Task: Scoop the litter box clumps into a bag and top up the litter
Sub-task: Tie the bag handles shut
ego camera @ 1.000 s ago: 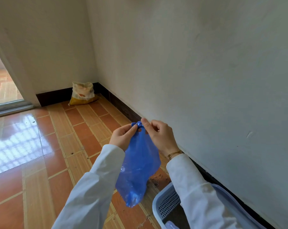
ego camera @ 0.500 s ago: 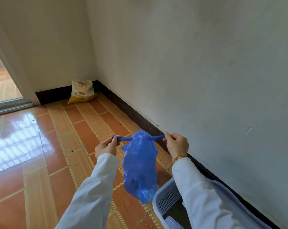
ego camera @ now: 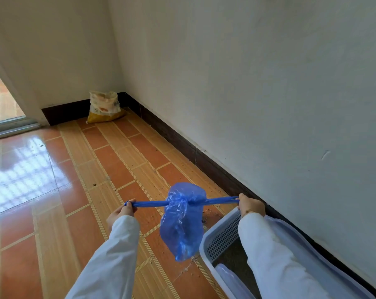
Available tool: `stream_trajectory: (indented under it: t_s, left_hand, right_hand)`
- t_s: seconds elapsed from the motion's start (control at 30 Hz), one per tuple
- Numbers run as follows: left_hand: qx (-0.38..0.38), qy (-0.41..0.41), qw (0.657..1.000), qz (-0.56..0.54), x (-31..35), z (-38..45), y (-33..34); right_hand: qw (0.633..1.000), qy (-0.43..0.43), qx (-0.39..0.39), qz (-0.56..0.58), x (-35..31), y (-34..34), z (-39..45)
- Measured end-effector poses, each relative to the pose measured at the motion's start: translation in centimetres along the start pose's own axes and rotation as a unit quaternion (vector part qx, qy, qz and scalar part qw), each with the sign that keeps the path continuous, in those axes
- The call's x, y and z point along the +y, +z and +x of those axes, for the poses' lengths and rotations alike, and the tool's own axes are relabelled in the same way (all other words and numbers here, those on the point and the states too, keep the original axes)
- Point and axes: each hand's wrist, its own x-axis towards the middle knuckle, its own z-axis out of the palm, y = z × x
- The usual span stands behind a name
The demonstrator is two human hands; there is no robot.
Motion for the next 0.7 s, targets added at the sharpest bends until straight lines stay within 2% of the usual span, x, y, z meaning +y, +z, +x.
stream_trajectory:
  t_s: [0.13,0.3,0.37,0.43,0.53,0.7]
  left_hand:
    - [0.037,0.009,0.999,-0.030,0.1,-0.5,-0.3]
    - [-0.008,-0.008,0.999,-0.053,-1.2,-0.3,-1.8]
    - [0.020,-0.003,0.998,-0.062,-0.9,-1.9,-1.6]
    - [0.028,0.061,0.996,-0.057,0.5,-3.4,-1.0]
    - [-0.056,0.190,0.980,-0.012,3.3,-5.4,-0.3]
    - [-0.210,0.300,0.929,0.058,6.9,-9.4,2.0]
  right_hand:
    - [0.999,0.022,0.000,0.030,-0.5,0.2,-0.1]
    - [0.997,0.068,0.005,0.044,1.0,-0.2,0.2]
    - [0.997,0.054,0.003,0.056,0.8,-0.3,0.4]
    - [0.997,0.012,-0.011,0.080,-0.1,-0.5,0.4]
    - [0.988,-0.099,-0.040,0.112,-2.1,-0.8,-0.2]
    - [0.952,-0.226,-0.151,0.140,-5.9,0.7,-3.8]
